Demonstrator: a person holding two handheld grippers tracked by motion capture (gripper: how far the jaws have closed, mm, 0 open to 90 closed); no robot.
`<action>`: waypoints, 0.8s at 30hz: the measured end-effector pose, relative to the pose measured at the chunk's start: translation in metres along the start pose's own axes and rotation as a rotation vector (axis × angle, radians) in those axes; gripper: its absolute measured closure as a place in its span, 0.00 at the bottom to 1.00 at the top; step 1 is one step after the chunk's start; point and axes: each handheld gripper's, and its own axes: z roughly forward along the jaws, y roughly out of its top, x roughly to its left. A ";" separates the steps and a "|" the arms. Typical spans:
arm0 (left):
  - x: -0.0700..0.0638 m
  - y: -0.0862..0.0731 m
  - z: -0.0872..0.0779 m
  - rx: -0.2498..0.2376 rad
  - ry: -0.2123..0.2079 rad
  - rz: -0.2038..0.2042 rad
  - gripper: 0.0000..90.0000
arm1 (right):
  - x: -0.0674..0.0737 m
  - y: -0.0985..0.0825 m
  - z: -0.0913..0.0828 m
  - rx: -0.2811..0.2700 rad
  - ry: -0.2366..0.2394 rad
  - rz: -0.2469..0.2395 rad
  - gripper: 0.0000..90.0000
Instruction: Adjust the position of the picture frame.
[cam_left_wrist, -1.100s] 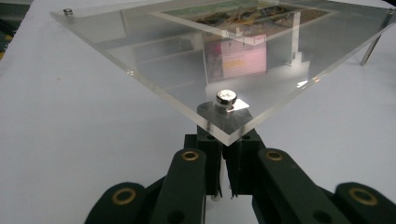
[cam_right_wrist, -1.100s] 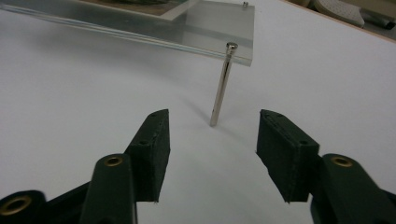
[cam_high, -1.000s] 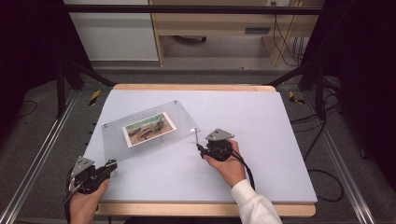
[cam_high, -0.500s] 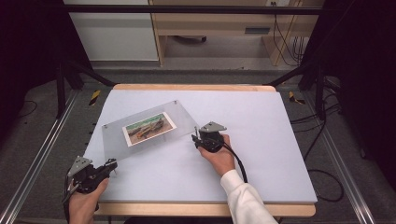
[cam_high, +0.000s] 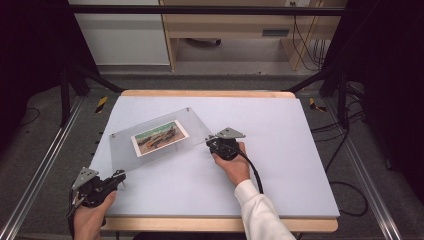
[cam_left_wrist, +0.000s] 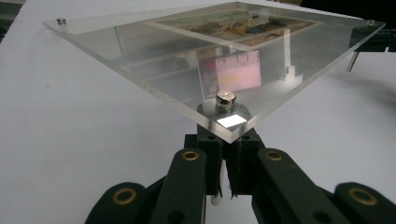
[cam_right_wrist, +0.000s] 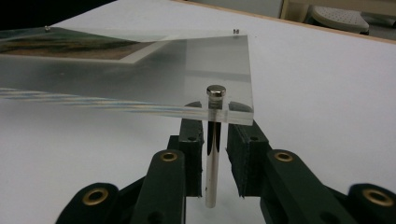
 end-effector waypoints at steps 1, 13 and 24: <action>0.000 0.000 0.000 0.000 0.000 0.000 0.94 | 0.000 0.000 0.000 0.000 0.000 0.000 0.85; 0.000 0.000 -0.001 -0.005 0.001 0.000 0.94 | -0.001 0.001 0.000 -0.062 0.016 -0.002 0.94; -0.002 0.000 0.001 -0.014 0.020 0.016 0.93 | -0.001 0.002 -0.001 -0.052 0.022 0.008 0.95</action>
